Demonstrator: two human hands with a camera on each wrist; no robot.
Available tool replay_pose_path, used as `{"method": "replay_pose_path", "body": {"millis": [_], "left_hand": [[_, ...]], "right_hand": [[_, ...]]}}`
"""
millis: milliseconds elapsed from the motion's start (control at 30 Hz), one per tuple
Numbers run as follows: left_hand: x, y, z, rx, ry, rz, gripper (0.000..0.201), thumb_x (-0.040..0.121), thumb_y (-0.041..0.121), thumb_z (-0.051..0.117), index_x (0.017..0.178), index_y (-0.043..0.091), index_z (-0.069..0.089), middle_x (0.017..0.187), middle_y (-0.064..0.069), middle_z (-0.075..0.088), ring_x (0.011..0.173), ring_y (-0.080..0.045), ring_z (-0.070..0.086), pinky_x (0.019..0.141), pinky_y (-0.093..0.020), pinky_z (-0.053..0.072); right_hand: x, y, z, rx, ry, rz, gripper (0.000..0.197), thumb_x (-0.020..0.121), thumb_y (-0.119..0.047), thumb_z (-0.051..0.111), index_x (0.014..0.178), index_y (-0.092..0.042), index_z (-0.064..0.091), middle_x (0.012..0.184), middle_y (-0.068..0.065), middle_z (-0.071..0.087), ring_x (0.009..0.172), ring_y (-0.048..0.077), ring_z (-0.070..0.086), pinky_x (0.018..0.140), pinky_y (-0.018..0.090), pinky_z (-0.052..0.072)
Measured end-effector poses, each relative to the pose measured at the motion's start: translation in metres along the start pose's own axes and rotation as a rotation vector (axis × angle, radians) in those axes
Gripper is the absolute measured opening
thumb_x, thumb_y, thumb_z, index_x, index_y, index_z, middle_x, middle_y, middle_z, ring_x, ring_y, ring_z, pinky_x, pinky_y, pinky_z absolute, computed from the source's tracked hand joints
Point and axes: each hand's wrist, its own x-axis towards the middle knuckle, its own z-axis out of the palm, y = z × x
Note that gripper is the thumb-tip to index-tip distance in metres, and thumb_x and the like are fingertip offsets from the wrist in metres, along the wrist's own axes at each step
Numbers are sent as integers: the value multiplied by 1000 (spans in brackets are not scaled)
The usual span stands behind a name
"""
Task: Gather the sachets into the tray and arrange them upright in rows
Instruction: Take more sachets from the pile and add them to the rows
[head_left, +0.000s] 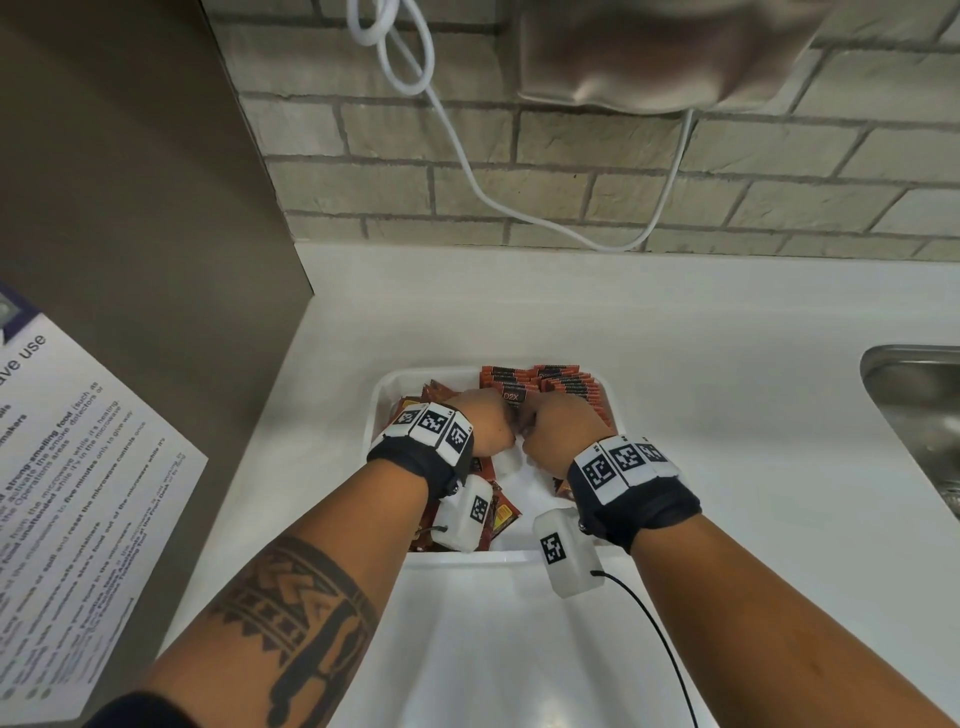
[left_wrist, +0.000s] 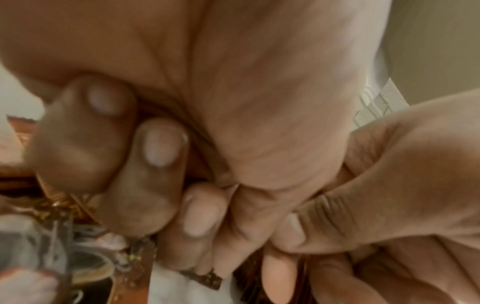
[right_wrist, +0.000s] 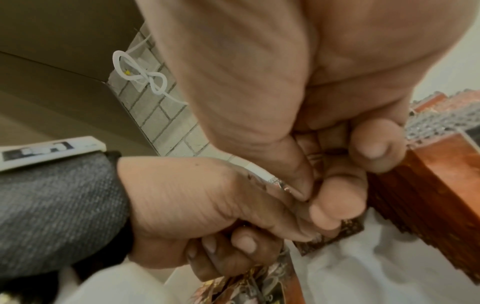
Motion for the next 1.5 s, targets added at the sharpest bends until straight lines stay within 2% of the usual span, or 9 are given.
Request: {"method": "replay_pose_path", "body": {"millis": [100,300,433,600,733,900,1033,1200,1500], "left_hand": [[-2,-2,-6,-9,-10,0,26,96,21,55,111,10,73,106,-10,72,93,-27,68,84,-36,58],[-8,-2,-4,38,-44,-6,30,97,21,53,119,10,71,117,-9,71,102,-26,67,95,-39,55],[-11,5,2,76,-58,24,24,97,16,54,110,6,72,108,-13,72,99,-31,67,89,-37,54],[-12,13,-2,113,-25,31,22,97,14,54,75,11,59,77,-6,60,76,-23,56,71,-30,45],[-13,16,-3,107,-34,40,21,98,14,53,95,1,69,69,-2,53,75,-23,54,61,-26,42],[-11,15,-1,53,-9,27,19,95,11,53,94,0,68,68,-5,54,69,-23,52,56,-23,37],[-13,17,-4,39,-13,39,23,98,12,52,101,-1,70,88,-15,66,79,-25,57,63,-27,43],[-10,9,-3,-39,-7,2,22,92,17,58,103,8,74,97,-12,72,90,-29,67,83,-37,56],[-10,13,0,10,-32,1,24,96,16,55,106,4,73,100,-15,71,91,-31,66,76,-32,52]], "right_hand": [[-5,1,-1,-17,8,-13,29,96,-11,51,121,-10,64,121,9,65,109,24,62,95,31,50],[-12,-3,-4,-33,-2,-19,29,99,-14,47,123,-7,63,122,10,64,110,25,62,96,32,50],[-5,-8,-3,-99,-59,9,28,97,-14,49,119,-4,64,115,12,67,105,26,64,83,28,48],[5,-9,-10,-151,-47,11,25,97,-14,50,115,-5,65,115,11,67,105,25,64,81,28,46],[10,-10,-17,-148,-68,29,27,97,-18,51,118,-5,64,117,12,66,107,26,63,80,28,46],[10,-9,-22,-159,-81,5,26,96,-14,51,115,-6,66,115,11,67,104,26,64,76,28,45],[8,-8,-23,-126,-79,-3,25,95,-16,54,115,-8,66,114,9,68,101,25,63,75,28,44],[0,-4,-29,-81,-74,-16,40,97,-21,56,136,-11,57,135,7,60,120,25,57,98,31,45],[-1,-3,-35,-61,-135,-3,44,96,-14,58,140,-13,53,139,9,56,125,26,55,106,33,44]]}}
